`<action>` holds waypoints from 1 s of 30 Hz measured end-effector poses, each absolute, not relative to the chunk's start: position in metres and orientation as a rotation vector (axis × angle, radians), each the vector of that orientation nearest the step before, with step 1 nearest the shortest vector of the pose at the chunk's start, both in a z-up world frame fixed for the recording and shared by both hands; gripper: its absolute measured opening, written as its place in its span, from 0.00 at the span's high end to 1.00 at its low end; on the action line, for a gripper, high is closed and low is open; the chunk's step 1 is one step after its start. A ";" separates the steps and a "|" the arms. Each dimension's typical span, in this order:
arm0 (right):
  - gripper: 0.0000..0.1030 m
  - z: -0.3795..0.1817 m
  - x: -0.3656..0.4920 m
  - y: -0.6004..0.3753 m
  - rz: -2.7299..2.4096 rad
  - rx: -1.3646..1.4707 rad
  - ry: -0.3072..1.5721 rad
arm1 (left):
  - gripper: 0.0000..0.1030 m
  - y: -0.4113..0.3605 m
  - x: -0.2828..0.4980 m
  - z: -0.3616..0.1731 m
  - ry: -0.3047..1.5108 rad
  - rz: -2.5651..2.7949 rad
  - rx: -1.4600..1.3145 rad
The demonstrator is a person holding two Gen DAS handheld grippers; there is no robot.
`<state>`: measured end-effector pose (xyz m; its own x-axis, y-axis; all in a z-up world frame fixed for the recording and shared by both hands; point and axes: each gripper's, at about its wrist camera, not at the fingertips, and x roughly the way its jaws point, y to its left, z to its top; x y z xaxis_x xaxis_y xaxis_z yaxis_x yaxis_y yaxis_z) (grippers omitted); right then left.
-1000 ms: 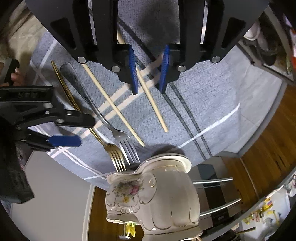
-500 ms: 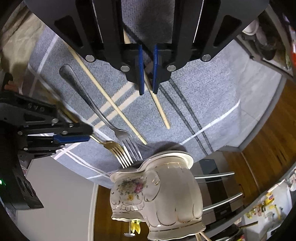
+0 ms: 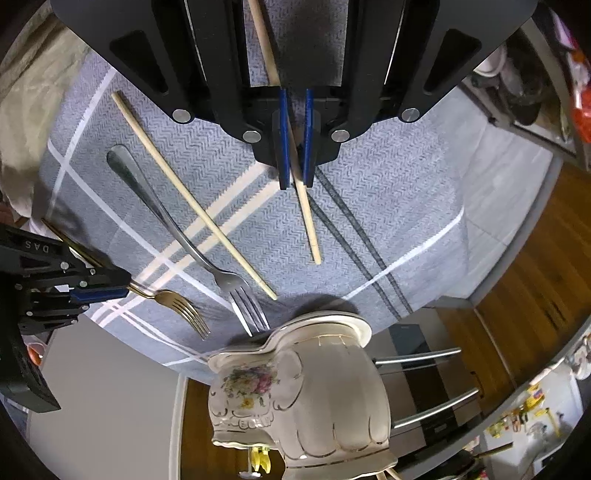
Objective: Organize utensils
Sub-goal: 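Grasp a wooden chopstick with the left tool while the right tool grasps the gold fork, then lift chopstick into tall cup with left tool while right tool lowers gold fork into smaller cup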
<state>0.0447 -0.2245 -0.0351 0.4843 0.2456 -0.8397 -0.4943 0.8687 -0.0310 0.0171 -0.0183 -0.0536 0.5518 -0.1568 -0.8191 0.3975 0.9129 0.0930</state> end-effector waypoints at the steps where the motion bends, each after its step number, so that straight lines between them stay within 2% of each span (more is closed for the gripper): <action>1: 0.88 -0.036 0.045 -0.220 0.457 -0.288 0.963 | 0.90 -0.019 0.018 -0.054 0.930 -0.326 0.282; 7: 0.88 -0.039 0.050 -0.216 0.453 -0.261 0.930 | 0.88 -0.019 0.020 -0.055 0.906 -0.299 0.258; 8: 0.91 -0.039 0.051 -0.216 0.454 -0.258 0.928 | 0.89 -0.019 0.020 -0.056 0.899 -0.298 0.264; 9: 0.95 -0.039 0.051 -0.216 0.450 -0.258 0.923 | 0.93 -0.019 0.020 -0.056 0.897 -0.302 0.267; 15: 0.95 -0.030 0.045 -0.222 0.455 -0.206 0.876 | 0.95 -0.015 0.017 -0.054 0.887 -0.319 0.236; 30: 0.95 0.021 0.011 -0.238 0.476 -0.065 0.555 | 0.95 -0.003 -0.008 -0.004 0.628 -0.407 0.074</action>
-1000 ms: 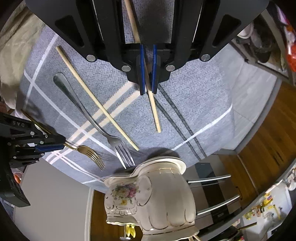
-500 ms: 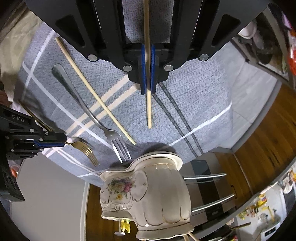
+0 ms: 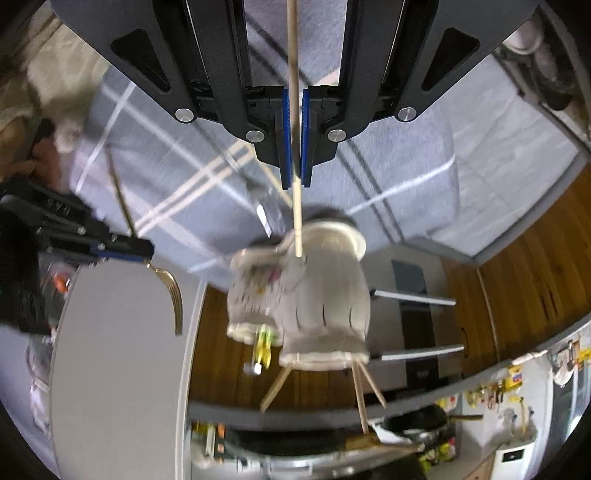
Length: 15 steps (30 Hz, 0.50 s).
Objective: Organize utensils
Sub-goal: 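Lift chopstick into tall cup with left tool while right tool lowers gold fork into smaller cup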
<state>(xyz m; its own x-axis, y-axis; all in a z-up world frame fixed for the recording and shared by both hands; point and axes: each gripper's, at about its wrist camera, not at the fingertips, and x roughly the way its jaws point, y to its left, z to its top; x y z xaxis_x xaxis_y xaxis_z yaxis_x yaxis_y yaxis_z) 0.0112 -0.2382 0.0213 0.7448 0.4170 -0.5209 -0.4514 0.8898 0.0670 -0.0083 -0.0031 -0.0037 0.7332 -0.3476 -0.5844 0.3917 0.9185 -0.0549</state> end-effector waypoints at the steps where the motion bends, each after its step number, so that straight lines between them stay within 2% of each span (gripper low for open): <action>1: 0.95 0.023 0.010 -0.239 0.473 -0.058 0.538 | 0.95 -0.001 -0.009 -0.001 0.608 -0.410 0.055; 15: 0.95 0.071 0.027 -0.239 0.416 0.059 0.262 | 0.95 0.021 -0.006 0.038 0.399 -0.438 -0.085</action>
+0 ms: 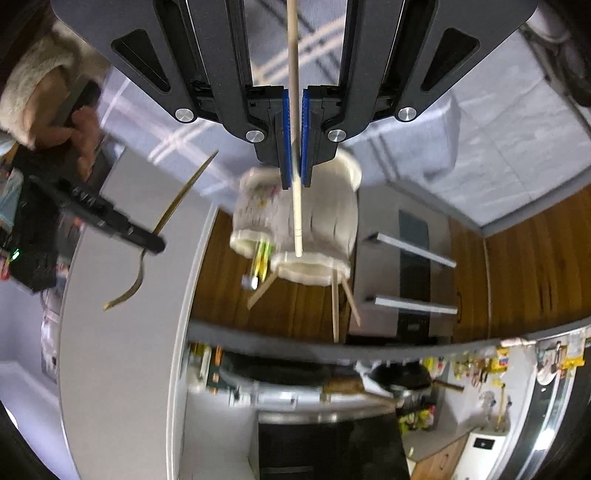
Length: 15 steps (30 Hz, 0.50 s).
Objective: Organize utensils
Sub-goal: 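Lift chopstick into tall cup with left tool while right tool lowers gold fork into smaller cup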
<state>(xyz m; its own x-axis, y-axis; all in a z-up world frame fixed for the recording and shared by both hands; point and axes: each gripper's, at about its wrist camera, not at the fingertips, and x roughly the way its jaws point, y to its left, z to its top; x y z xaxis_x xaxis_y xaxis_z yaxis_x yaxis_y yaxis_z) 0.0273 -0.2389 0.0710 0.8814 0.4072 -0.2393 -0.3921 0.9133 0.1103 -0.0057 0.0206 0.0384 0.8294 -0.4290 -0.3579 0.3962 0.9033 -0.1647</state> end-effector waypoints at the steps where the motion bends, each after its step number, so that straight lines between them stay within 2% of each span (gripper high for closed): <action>1: 0.95 0.074 0.030 -0.239 0.416 0.064 0.256 | 0.95 0.023 -0.002 0.044 0.379 -0.443 -0.105; 7: 0.95 0.101 0.049 -0.237 0.416 0.107 0.176 | 0.95 0.021 0.030 0.075 0.256 -0.470 -0.185; 15: 0.95 0.124 0.080 -0.233 0.421 0.141 0.089 | 0.95 -0.011 0.074 0.115 0.062 -0.398 -0.157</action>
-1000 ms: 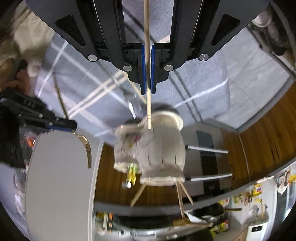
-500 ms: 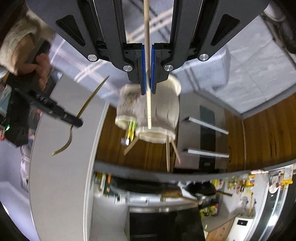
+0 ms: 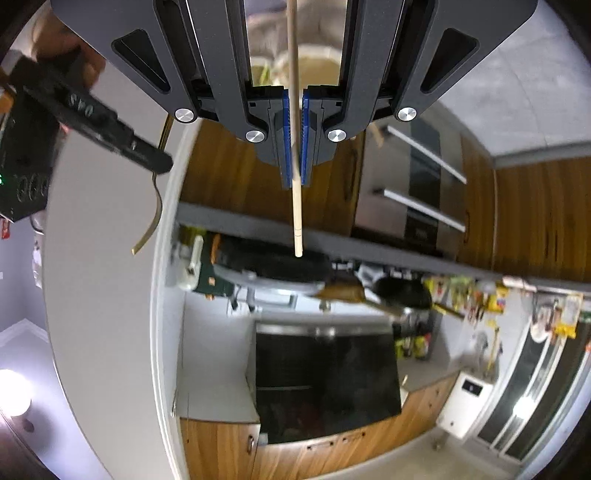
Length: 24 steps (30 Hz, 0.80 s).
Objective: Organize utensils
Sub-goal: 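Lift chopstick into tall cup with left tool while right tool lowers gold fork into smaller cup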
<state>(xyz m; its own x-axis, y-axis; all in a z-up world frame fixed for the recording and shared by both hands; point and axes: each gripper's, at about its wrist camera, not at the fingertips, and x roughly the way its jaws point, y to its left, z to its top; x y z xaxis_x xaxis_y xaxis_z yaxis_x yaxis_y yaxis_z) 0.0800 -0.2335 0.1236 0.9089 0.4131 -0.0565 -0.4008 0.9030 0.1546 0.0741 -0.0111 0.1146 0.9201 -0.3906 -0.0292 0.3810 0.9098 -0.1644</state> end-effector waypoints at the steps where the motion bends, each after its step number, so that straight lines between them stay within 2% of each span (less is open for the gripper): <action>1: 0.95 0.125 0.085 -0.232 0.423 0.143 0.086 | 0.95 -0.017 0.080 0.118 0.047 -0.384 -0.142; 12: 0.95 0.119 0.123 -0.236 0.414 0.200 0.047 | 0.95 -0.049 0.118 0.119 -0.042 -0.289 -0.059; 24: 0.95 0.092 0.139 -0.222 0.408 0.161 0.138 | 0.95 -0.051 0.118 0.107 -0.090 -0.227 -0.025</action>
<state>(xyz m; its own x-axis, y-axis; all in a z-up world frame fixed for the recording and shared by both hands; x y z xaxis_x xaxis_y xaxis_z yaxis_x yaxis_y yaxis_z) 0.1395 -0.2218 0.0921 0.9088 0.4048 -0.1008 -0.3831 0.9054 0.1829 0.1178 -0.0514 0.1074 0.9703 -0.2238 0.0917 0.2260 0.9740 -0.0145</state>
